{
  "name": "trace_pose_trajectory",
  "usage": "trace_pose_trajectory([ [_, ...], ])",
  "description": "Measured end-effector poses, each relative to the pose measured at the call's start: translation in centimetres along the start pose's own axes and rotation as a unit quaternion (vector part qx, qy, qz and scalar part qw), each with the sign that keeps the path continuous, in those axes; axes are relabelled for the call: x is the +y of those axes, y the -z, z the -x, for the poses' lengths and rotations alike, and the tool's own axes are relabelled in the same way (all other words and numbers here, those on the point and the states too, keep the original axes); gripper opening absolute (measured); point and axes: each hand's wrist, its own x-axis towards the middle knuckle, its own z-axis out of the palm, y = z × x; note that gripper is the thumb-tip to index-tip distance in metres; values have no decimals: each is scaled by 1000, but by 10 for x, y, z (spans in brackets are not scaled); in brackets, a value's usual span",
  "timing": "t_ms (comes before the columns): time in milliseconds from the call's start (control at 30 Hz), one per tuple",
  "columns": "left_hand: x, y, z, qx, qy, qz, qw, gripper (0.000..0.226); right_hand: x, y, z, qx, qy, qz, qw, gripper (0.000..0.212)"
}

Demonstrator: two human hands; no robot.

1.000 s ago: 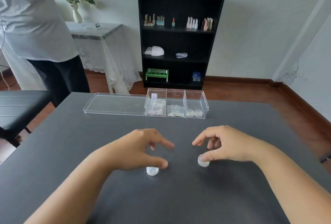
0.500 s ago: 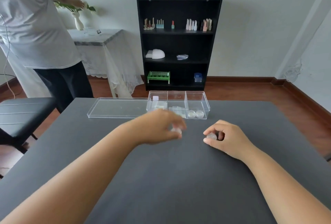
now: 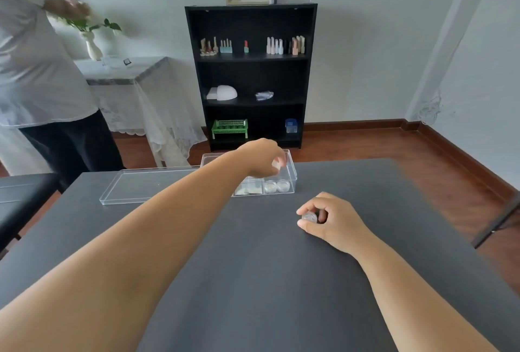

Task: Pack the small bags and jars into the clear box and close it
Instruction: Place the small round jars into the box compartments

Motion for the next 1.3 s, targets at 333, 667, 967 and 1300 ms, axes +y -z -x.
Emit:
trace_pose_trajectory([
  [333,8,-1,-14,-88,90,-117,985,20,1,3,-1,-23,0,-6,1000,15],
  [667,10,4,12,16,93,-41,995,33,0,6,0,3,-7,-66,998,16],
  [967,-19,-44,88,232,101,65,965,32,-24,26,-28,60,17,-90,994,24],
  [1300,-30,-74,111,273,191,91,938,43,-58,28,-116,-42,50,152,986,26],
])
